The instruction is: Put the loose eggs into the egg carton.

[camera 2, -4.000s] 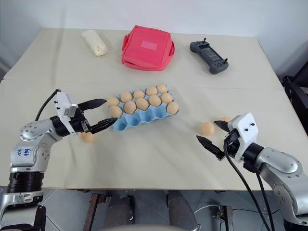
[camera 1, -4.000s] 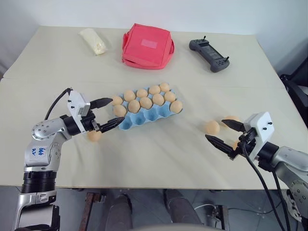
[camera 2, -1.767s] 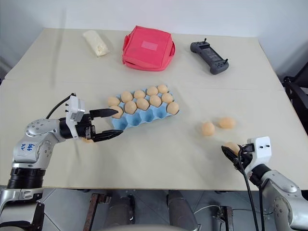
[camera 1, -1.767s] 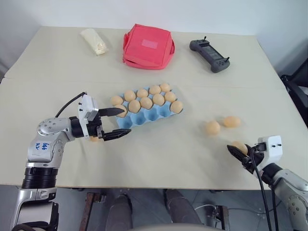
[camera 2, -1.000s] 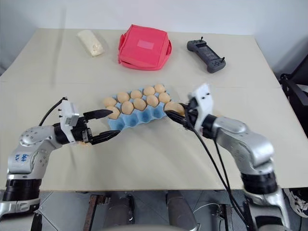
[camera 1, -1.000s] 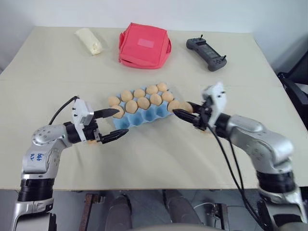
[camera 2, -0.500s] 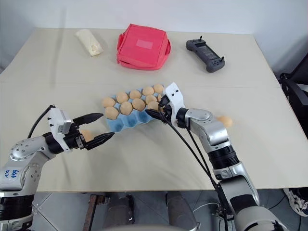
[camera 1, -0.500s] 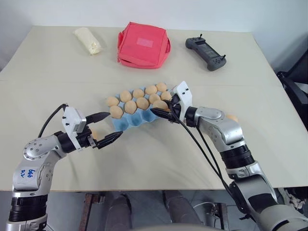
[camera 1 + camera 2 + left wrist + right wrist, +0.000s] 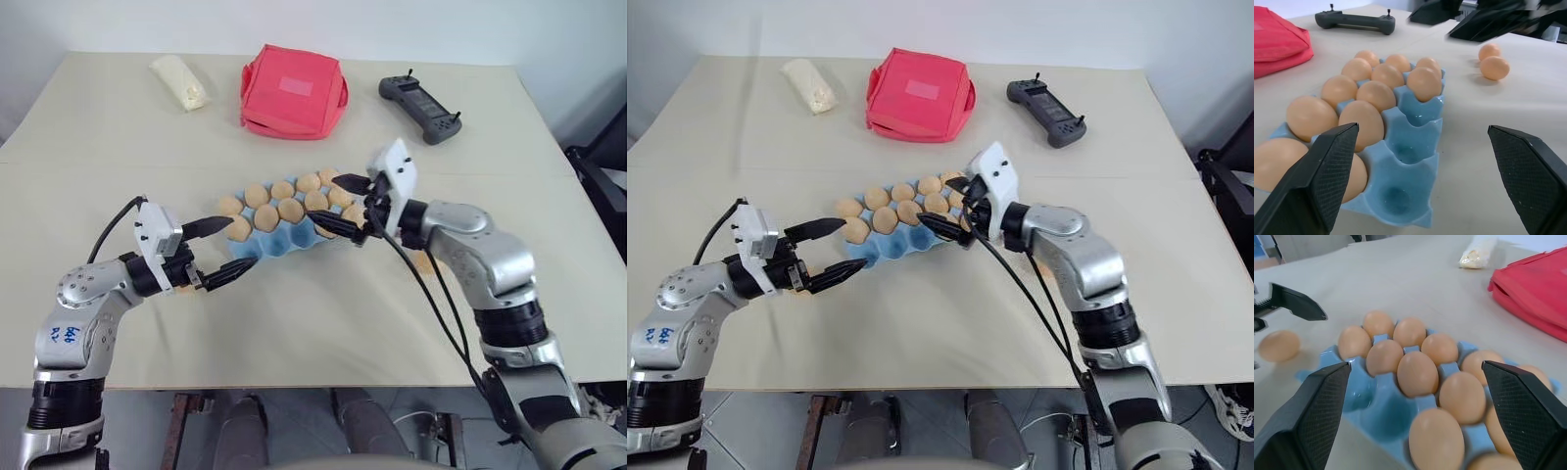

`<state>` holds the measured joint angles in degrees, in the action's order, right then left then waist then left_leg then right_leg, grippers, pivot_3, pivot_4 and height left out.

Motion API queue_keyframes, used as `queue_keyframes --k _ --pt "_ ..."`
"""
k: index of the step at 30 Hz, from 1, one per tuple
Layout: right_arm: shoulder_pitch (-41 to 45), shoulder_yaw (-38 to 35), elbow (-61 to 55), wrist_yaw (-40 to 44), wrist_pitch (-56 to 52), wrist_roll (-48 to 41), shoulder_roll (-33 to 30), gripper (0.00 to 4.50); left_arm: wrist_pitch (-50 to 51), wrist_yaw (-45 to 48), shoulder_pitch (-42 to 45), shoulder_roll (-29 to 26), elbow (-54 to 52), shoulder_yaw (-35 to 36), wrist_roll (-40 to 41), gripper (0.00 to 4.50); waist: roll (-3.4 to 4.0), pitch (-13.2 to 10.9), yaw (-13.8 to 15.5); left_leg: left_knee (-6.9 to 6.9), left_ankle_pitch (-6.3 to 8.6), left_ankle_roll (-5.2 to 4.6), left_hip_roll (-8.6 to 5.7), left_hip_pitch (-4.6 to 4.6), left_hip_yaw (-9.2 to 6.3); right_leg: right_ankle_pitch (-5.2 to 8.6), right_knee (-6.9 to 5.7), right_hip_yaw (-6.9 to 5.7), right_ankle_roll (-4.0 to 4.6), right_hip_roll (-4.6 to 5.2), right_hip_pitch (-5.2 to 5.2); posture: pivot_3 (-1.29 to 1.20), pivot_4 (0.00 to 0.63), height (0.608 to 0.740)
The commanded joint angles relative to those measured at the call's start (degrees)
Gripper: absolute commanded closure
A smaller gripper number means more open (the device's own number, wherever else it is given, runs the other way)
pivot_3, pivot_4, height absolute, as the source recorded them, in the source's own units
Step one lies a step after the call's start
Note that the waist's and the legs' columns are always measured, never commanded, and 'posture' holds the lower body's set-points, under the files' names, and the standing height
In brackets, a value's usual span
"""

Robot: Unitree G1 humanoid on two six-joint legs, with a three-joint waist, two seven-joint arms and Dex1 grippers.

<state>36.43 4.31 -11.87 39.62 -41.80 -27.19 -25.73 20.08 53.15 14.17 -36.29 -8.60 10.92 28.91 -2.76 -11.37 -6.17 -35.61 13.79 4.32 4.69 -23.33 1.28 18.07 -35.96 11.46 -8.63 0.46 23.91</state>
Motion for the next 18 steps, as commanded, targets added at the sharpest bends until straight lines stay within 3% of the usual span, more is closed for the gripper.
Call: queue_keyframes --k 1,7,10,14,18 --pt "-5.3 -6.7 -8.9 0.6 -5.2 -4.6 -5.4 0.02 -1.8 1.6 2.5 0.5 1.7 -1.2 -0.1 0.00 0.00 0.0 0.1 -0.01 0.01 0.00 0.00 0.00 0.00 0.00 0.02 0.00 0.00 0.00 0.00 0.00 0.150 0.740" --pt "-17.3 -17.6 -16.1 -0.3 -10.3 -8.3 -13.7 0.02 -3.1 3.0 4.8 0.8 5.1 -2.6 -0.5 0.00 0.00 0.0 0.0 0.00 0.01 0.00 0.00 0.04 0.01 0.02 0.03 0.03 0.00 -0.02 -0.01 0.00 0.150 0.740" --pt "-27.3 -26.4 -19.3 0.8 -12.4 -9.9 -18.0 0.02 -3.8 4.1 5.8 0.7 7.1 -2.9 -0.8 0.00 0.00 0.0 0.4 0.00 0.01 0.00 0.00 0.05 -0.01 0.03 0.02 0.03 0.00 -0.03 -0.03 0.00 0.150 0.740" --pt "-38.6 -37.1 -20.3 1.5 -13.8 -12.5 -18.5 0.02 -4.3 5.5 6.3 0.3 9.2 -2.9 -1.1 0.00 0.00 0.0 0.9 -0.05 0.01 0.00 -0.03 0.07 -0.01 0.03 0.05 0.04 -0.03 -0.01 -0.13 0.00 0.150 0.740" --pt "-46.8 -41.2 -21.7 2.4 -13.5 -13.6 -18.3 0.02 -4.4 6.3 5.8 -0.4 9.9 -2.2 -1.1 0.00 -0.01 0.0 1.2 -0.14 0.01 -0.01 -0.03 0.14 -0.01 0.10 0.04 0.04 0.10 -0.02 -0.19 0.00 0.150 0.740"
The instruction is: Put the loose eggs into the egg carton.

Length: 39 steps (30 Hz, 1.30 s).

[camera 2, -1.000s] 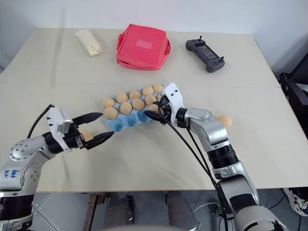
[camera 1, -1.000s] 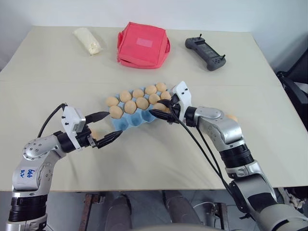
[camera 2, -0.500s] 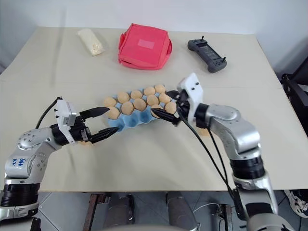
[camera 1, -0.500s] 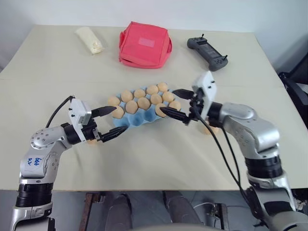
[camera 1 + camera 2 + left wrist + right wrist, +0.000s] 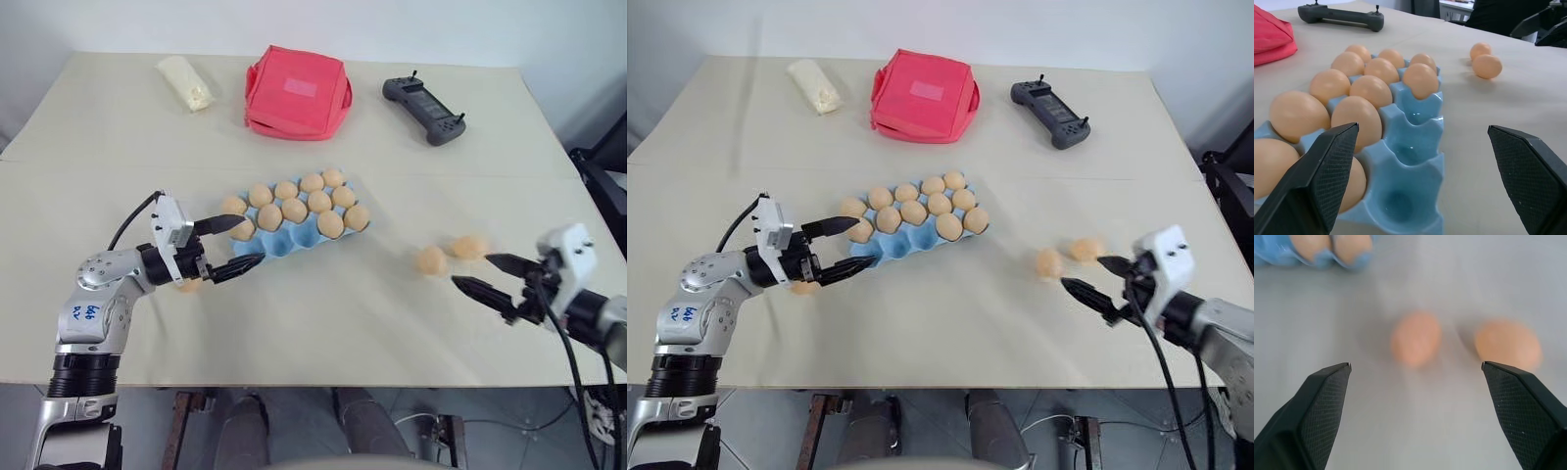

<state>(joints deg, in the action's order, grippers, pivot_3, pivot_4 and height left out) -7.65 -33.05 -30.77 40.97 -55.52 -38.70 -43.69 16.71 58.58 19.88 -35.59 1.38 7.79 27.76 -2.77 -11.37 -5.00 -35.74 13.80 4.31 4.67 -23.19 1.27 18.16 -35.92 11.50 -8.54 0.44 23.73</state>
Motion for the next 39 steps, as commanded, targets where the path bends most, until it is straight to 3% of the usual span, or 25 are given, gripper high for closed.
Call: queue_keyframes --k 1,7,15,27,39 --pt "-3.9 -4.5 -3.2 1.0 0.3 -2.5 -0.2 0.02 -1.2 0.9 0.0 -1.3 0.1 1.1 -0.1 0.00 0.00 0.0 0.0 -0.05 0.00 0.00 0.00 0.00 0.01 0.05 0.00 0.02 0.10 0.00 0.00 0.00 0.150 0.740" --pt "-4.1 -4.2 -3.1 -0.6 1.0 -4.4 0.0 0.02 -1.6 0.7 0.0 -1.8 0.4 1.5 -0.2 0.00 -0.02 0.0 -0.1 -0.38 -0.05 -0.07 -0.01 0.00 0.06 0.29 0.03 0.13 0.63 0.01 -0.14 0.00 0.150 0.740" --pt "8.4 7.2 2.8 -5.9 6.1 -0.4 2.8 0.02 -0.7 -0.1 -1.8 -2.3 -2.7 2.3 0.5 0.00 -0.02 0.0 -1.1 -0.30 -0.11 -0.12 -0.02 0.00 0.06 0.22 0.05 0.16 0.66 0.01 -0.11 0.00 0.150 0.740" --pt "20.9 21.1 18.5 -3.7 17.5 8.6 5.9 0.02 1.8 -1.9 -6.9 -3.2 -9.2 5.4 2.0 0.00 -0.02 0.0 -1.2 -0.10 0.00 -0.06 -0.01 -0.03 0.05 -0.03 0.04 0.11 0.11 0.01 -0.02 0.00 0.150 0.740" --pt "23.6 27.7 25.5 -1.1 21.4 12.4 8.9 0.02 3.6 -3.4 -9.4 -4.4 -11.7 7.4 2.6 0.00 -0.01 0.0 -1.4 -0.17 0.01 -0.05 -0.01 -0.02 0.06 0.00 0.02 0.11 0.16 0.01 -0.03 0.00 0.150 0.740"
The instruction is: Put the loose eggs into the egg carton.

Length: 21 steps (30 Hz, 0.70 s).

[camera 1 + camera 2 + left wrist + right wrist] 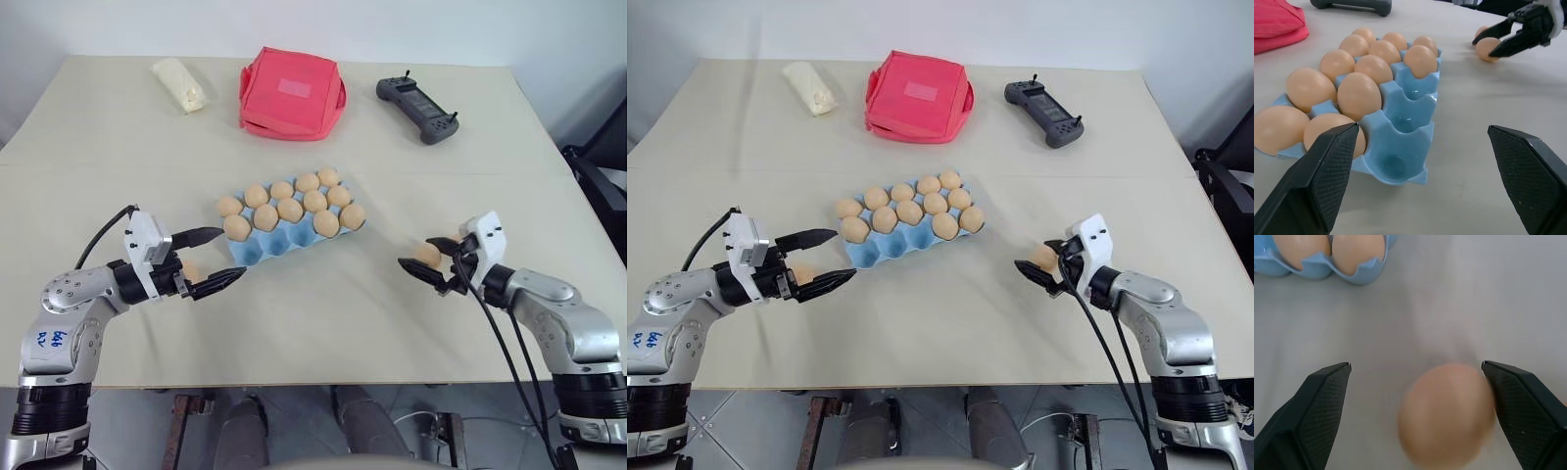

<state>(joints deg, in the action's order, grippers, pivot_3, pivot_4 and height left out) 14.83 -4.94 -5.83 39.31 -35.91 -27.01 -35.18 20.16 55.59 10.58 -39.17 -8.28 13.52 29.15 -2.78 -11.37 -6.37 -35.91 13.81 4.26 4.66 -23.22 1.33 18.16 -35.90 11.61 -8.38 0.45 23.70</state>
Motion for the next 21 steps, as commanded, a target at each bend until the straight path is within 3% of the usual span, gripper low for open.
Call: queue_keyframes --k 1,3,6,12,14,21 --pt "1.3 -0.1 1.2 0.8 2.0 0.9 0.5 0.02 0.2 -0.5 0.0 -0.8 -2.1 1.6 1.3 0.00 0.00 0.0 0.0 0.00 0.00 0.00 0.00 0.00 0.00 0.00 0.00 0.00 0.00 0.00 0.00 0.00 0.150 0.740" --pt "1.5 0.3 2.0 1.0 2.4 1.3 0.8 0.02 0.2 -0.7 0.0 -0.7 -2.2 1.6 1.3 0.00 0.00 0.0 0.0 -0.02 0.00 0.00 0.00 0.00 0.00 0.00 0.00 0.00 0.00 0.00 -0.01 0.00 0.150 0.740" --pt "2.0 -0.1 1.5 1.0 2.2 1.4 1.1 0.63 0.3 -0.9 0.1 -0.7 -2.2 1.5 1.4 0.00 0.00 0.0 -0.1 -0.01 0.00 0.00 0.00 0.00 0.00 0.00 -0.01 0.00 -0.01 0.00 0.00 0.00 0.150 0.740" --pt "3.7 -2.1 -3.9 0.4 -0.8 -0.2 -0.1 2.69 0.2 -1.3 -0.4 -0.5 -2.5 1.9 1.4 0.00 0.01 0.0 -0.1 -0.02 0.00 0.00 0.00 0.00 0.00 -0.01 -0.01 0.00 -0.02 0.00 0.00 0.00 0.150 0.740" --pt "4.7 -2.6 -6.4 0.1 -2.4 -1.2 -0.3 2.86 0.0 -1.6 -0.7 -0.4 -2.6 2.1 1.4 0.00 0.01 0.0 -0.1 -0.01 0.00 0.00 0.00 0.00 0.00 -0.01 -0.01 0.00 -0.02 0.00 0.00 0.00 0.150 0.740" --pt "13.0 0.6 -12.8 -1.3 -7.5 -4.5 2.7 2.86 -0.8 -3.6 -2.2 0.2 -3.3 3.3 1.0 0.00 0.03 0.0 -0.3 0.00 0.00 0.01 0.01 0.00 0.00 0.00 -0.01 0.00 0.00 0.00 0.02 0.00 0.150 0.740"
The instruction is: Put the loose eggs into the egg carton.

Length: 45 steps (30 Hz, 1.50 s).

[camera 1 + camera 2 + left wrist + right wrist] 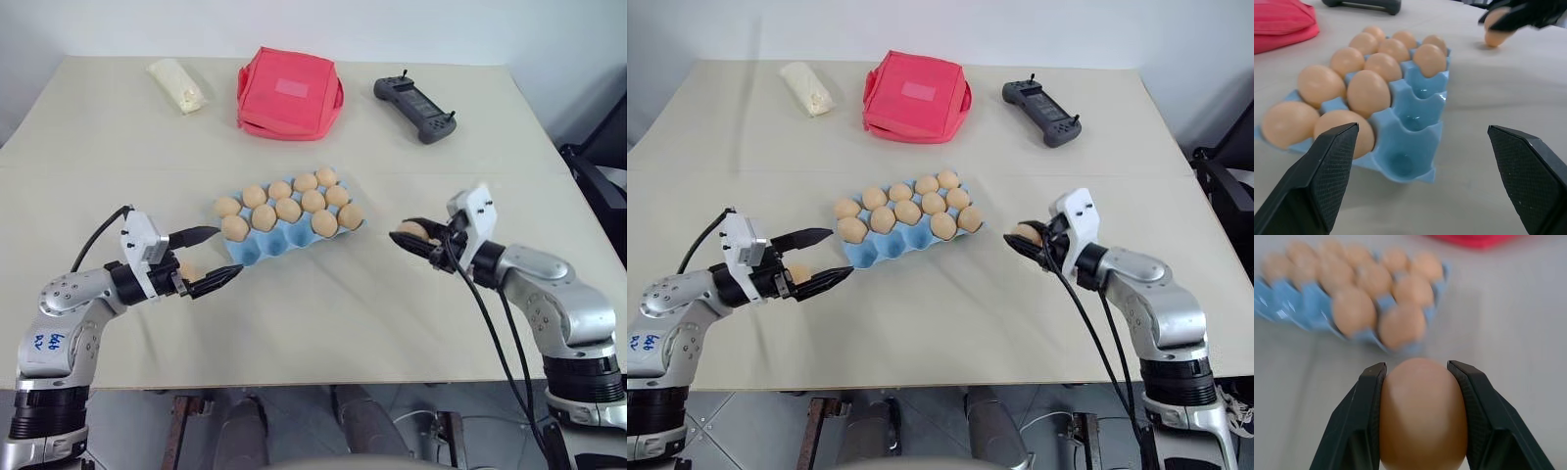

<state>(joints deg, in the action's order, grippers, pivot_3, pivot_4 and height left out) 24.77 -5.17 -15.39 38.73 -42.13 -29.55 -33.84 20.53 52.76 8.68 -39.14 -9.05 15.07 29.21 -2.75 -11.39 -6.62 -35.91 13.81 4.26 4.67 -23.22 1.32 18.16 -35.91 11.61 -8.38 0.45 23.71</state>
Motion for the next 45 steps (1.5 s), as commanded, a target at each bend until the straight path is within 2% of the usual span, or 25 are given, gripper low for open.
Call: queue_keyframes --k 1,6,12,16,20,30,31,32,37,41,45 --pt "4.3 1.8 -3.4 -0.8 -1.6 -2.1 2.3 2.86 -1.3 -1.0 -0.4 0.2 -2.6 2.0 1.0 0.00 0.00 0.0 0.0 0.00 0.00 0.00 0.00 0.00 0.00 0.00 0.00 0.00 0.00 0.00 0.00 0.00 0.150 0.740" --pt "9.7 7.2 -1.2 -0.4 -0.9 -1.4 7.9 2.86 -1.9 -2.4 -1.1 0.6 -2.9 3.0 1.3 0.00 0.00 0.0 0.0 0.06 0.00 0.00 0.01 -0.01 0.00 -0.01 0.00 -0.02 -0.02 0.00 0.02 0.00 0.150 0.740" --pt "14.3 14.9 6.5 0.4 5.1 2.8 16.7 2.86 -1.4 -4.5 -2.1 1.9 -4.6 5.2 2.8 0.00 0.00 0.0 -0.6 0.17 0.02 0.03 0.04 -0.03 -0.03 -0.13 -0.05 -0.11 -0.25 0.00 0.09 0.00 0.150 0.740" --pt "15.9 16.6 11.7 0.9 8.5 5.2 19.5 2.86 -1.1 -5.6 -3.8 2.4 -6.4 6.0 3.3 0.00 0.00 0.0 -0.7 0.28 0.02 0.05 0.04 -0.07 -0.05 -0.12 -0.02 -0.15 -0.23 0.01 0.14 0.00 0.150 0.740" --pt "18.7 18.6 23.6 1.4 15.9 10.5 22.8 2.86 -1.1 -7.1 -6.2 2.9 -8.5 7.0 3.5 0.00 -0.01 0.0 -1.3 0.31 0.02 0.08 0.04 -0.07 -0.05 -0.11 -0.04 -0.16 -0.22 0.02 0.17 0.00 0.150 0.740" --pt "21.3 19.4 28.7 5.6 20.0 13.6 25.9 2.86 -1.1 -8.1 -5.1 2.9 -8.3 5.8 3.3 0.00 0.00 0.0 -1.7 0.36 -0.01 0.12 0.05 -0.06 -0.09 -0.11 -0.09 -0.22 -0.22 0.00 0.20 0.00 0.150 0.740" --pt "21.2 19.5 28.0 6.1 19.9 13.7 25.9 2.15 -1.1 -8.1 -4.8 2.9 -8.1 5.6 3.3 0.00 0.00 0.0 -1.7 0.36 -0.01 0.12 0.05 -0.06 -0.09 -0.11 -0.08 -0.22 -0.22 0.00 0.20 0.00 0.150 0.740" --pt "21.0 19.6 27.4 6.6 19.7 13.8 25.8 1.94 -1.0 -8.0 -4.6 2.8 -8.0 5.4 3.3 0.00 0.00 0.0 -1.7 0.36 -0.01 0.12 0.05 -0.07 -0.09 -0.11 -0.08 -0.22 -0.22 0.00 0.20 0.00 0.150 0.740" --pt "20.1 19.1 23.3 7.1 18.1 13.3 25.0 0.13 -1.0 -6.6 -3.8 2.4 -7.1 4.1 3.1 0.00 0.01 0.0 -1.7 0.37 -0.01 0.13 0.05 -0.07 -0.10 -0.11 -0.09 -0.22 -0.22 0.00 0.20 0.00 0.150 0.740" --pt "19.8 18.1 20.1 6.4 16.8 13.0 24.0 0.02 -1.1 -5.6 -2.4 2.3 -6.1 2.9 3.0 0.00 0.01 0.0 -1.6 0.36 -0.02 0.14 0.05 -0.07 -0.10 -0.11 -0.09 -0.22 -0.22 0.00 0.21 0.00 0.150 0.740" --pt "18.4 15.2 13.5 5.6 13.2 11.9 20.3 0.02 -1.2 -4.1 0.0 2.4 -4.1 1.0 2.7 0.00 0.01 0.0 -1.4 0.36 -0.02 0.14 0.04 -0.07 -0.10 -0.11 -0.08 -0.22 -0.22 0.00 0.20 0.00 0.150 0.740"
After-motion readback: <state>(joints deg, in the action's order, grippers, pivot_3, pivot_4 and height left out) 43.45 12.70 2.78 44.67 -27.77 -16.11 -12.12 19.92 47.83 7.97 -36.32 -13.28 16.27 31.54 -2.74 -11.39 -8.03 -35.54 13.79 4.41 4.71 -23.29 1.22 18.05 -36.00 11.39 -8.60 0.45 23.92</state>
